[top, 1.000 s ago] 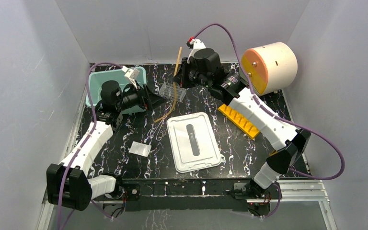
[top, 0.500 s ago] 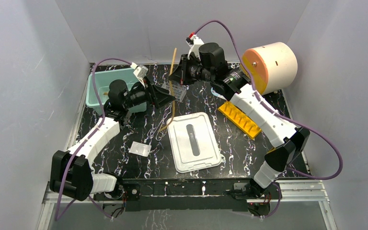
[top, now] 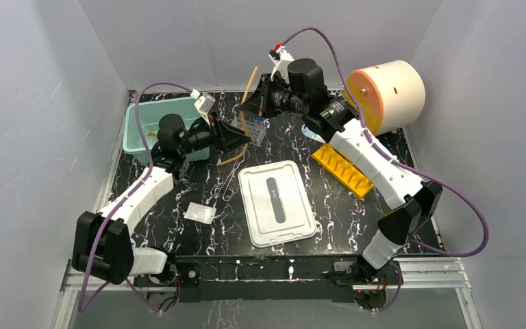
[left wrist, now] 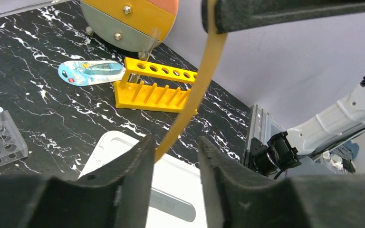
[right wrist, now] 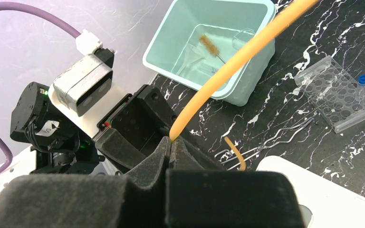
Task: Organize the chemistry lab equipment
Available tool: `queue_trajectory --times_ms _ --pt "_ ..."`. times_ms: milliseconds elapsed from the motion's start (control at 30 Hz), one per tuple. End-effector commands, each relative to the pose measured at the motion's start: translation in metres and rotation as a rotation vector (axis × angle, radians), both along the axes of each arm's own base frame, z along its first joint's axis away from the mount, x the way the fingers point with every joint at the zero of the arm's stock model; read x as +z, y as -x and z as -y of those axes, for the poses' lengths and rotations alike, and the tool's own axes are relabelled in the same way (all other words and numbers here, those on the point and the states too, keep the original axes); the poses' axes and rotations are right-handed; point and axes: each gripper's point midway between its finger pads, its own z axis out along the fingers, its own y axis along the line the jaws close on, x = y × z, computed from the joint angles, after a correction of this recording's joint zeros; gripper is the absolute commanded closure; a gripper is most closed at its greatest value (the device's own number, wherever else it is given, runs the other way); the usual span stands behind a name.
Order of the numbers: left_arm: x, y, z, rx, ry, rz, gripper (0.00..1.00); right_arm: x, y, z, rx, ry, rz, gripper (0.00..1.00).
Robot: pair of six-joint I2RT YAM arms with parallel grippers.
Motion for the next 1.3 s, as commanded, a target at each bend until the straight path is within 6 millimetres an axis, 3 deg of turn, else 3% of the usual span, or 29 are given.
queue_trajectory --times_ms 0,133,300,467,533,667,867,1033,1267 --pt "0.021 0.01 0.007 -0.085 0.02 0.09 0.72 0.026 -0.001 0.004 -0.006 -0.079 0.053 1.0" --pt "0.022 0.012 0.009 -0.106 0.016 0.091 0.97 0.023 -0.003 0.007 -0.018 -0.073 0.046 1.0" --pt "0.024 0.011 0.007 -0.085 0.016 0.096 1.0 0.017 -0.005 0.013 -0.038 -0.065 0.037 1.0" --pt "0.028 -0.003 -0.005 0.059 -0.017 0.082 1.0 0.015 -0.008 0.023 -0.076 -0.044 0.042 0.47" --pt "0.034 -0.012 -0.016 0.158 -0.045 0.074 1.0 0.018 -0.008 0.029 -0.095 -0.044 0.058 0.34" --pt "0.042 -0.039 -0.052 0.446 -0.129 0.0 1.0 0.024 -0.011 0.044 -0.13 -0.051 0.093 0.24" --pt "0.059 -0.065 -0.128 0.895 -0.261 -0.061 1.0 0.012 -0.014 0.054 -0.154 -0.04 0.076 0.22" --pt "0.073 -0.077 -0.168 1.061 -0.331 -0.041 1.0 0.004 -0.014 0.057 -0.155 -0.031 0.061 0.22" --pt "0.057 -0.111 -0.229 1.18 -0.361 -0.073 1.0 -0.005 -0.015 0.061 -0.155 -0.023 0.05 0.22"
